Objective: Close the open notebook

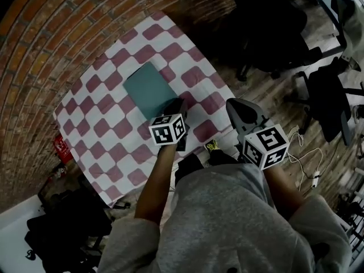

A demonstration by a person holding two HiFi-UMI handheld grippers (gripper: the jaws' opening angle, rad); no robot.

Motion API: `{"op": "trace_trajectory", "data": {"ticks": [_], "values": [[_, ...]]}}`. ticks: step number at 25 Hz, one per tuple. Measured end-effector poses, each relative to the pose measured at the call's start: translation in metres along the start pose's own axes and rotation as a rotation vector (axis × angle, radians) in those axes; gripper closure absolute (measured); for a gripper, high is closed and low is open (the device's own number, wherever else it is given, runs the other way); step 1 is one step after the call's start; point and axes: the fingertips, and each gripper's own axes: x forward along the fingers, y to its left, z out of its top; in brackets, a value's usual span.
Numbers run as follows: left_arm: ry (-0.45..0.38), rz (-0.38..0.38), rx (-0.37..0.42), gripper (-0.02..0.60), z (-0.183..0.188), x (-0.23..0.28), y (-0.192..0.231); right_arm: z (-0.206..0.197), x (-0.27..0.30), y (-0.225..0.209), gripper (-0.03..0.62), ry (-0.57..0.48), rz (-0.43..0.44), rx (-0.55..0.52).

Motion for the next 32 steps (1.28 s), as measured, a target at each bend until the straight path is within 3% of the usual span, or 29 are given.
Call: {"op": "trace_trajectory", "data": {"ticks": [5,8,12,17,20,21,22,23,26,32], "values": [[-0.050,0.022,0.100,0.424,-0.001,0.001,-0.011,-0.003,-0.013,-0.009,0.565,-0.012,0.003,0.006],[-0.054,0.026,0.095,0.371,-0.004,0.002,-0.017,-0.004,-0.020,-0.010,0.565,-0.020,0.022,0.003],[-0.028,0.011,0.052,0.368,-0.016,-0.007,-0.028,-0.003,-0.030,-0.013,0.565,-0.035,0.047,-0.011],[-0.116,0.024,0.091,0.371,-0.004,-0.048,-0.052,0.007,-0.039,-0.020,0.565,-0.073,0.088,-0.042],[-0.286,0.084,0.164,0.426,0.024,-0.092,-0.071,0.011,-0.048,-0.027,0.565,-0.089,0.098,-0.058],[-0.332,0.117,0.185,0.471,0.031,-0.108,-0.076,0.012,-0.051,-0.028,0.565,-0.095,0.102,-0.063],[-0.372,0.151,0.200,0.556,0.036,-0.124,-0.080,0.014,-0.053,-0.029,0.565,-0.100,0.105,-0.070],[-0.406,0.178,0.208,0.571,0.040,-0.140,-0.084,0.015,-0.057,-0.029,0.565,-0.104,0.107,-0.076],[-0.477,0.218,0.184,0.571,0.043,-0.179,-0.095,0.018,-0.066,-0.031,0.565,-0.113,0.112,-0.085],[-0.502,0.307,0.163,0.571,0.031,-0.219,-0.109,0.020,-0.077,-0.032,0.565,-0.120,0.116,-0.100]]}}
